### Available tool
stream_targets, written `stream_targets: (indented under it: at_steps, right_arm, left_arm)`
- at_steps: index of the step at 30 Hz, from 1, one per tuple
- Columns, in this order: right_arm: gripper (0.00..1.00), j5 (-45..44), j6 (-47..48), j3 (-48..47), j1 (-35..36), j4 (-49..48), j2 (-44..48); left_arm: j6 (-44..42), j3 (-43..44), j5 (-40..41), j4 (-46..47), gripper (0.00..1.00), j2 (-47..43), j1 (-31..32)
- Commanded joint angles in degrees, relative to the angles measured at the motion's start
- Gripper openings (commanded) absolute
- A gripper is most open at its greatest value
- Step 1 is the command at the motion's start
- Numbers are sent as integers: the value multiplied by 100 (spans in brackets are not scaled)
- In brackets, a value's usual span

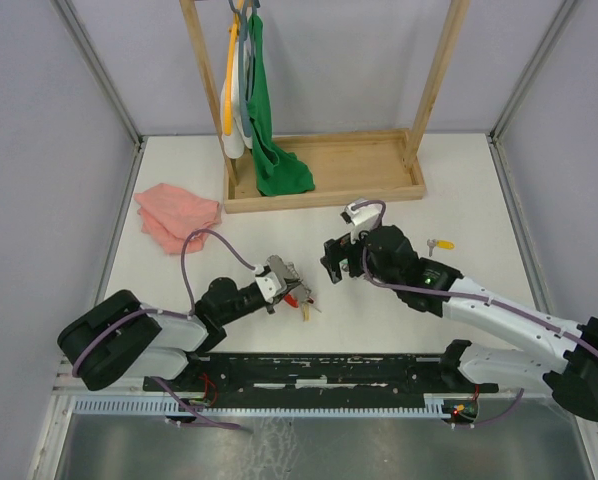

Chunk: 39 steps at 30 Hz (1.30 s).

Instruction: Put the keys on the keyring

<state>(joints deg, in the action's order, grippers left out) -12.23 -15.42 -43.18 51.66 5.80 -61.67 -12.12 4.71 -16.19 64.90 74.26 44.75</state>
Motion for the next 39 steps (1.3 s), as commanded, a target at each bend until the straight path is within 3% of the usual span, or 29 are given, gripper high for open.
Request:
stream_targets:
  at_steps: [1,8,12,17,24,33,39]
  right_arm:
    - [100,-499,-360,-745,-242,1767,-263]
    - [90,501,-962,-885,-1442,2496,-851]
    - [85,409,-1053,-959,-1840,2647,-1251]
    - [77,80,-1227,-998,-2535,2584,-1665]
    - [74,466,-1343,-963,-3481,1819,-2346]
    - [74,683,-1437,-1191,-3795,1475,-3232]
    - [70,1238,-1603,-1047,-3697,1457,-3209]
  left_arm:
    - [-651,-106,-659,1524,3,277,-13]
    - [-431,-304,-1030,2402,3,680,-304]
    - [-345,-319,-1114,2559,3,804,-338]
    - [-348,-175,-1161,2102,3,682,-336]
    - [-340,-98,-1133,1820,3,641,-336]
    - [-340,-55,-1076,1705,3,619,-336]
    - [-336,-63,-1062,1668,3,582,-336]
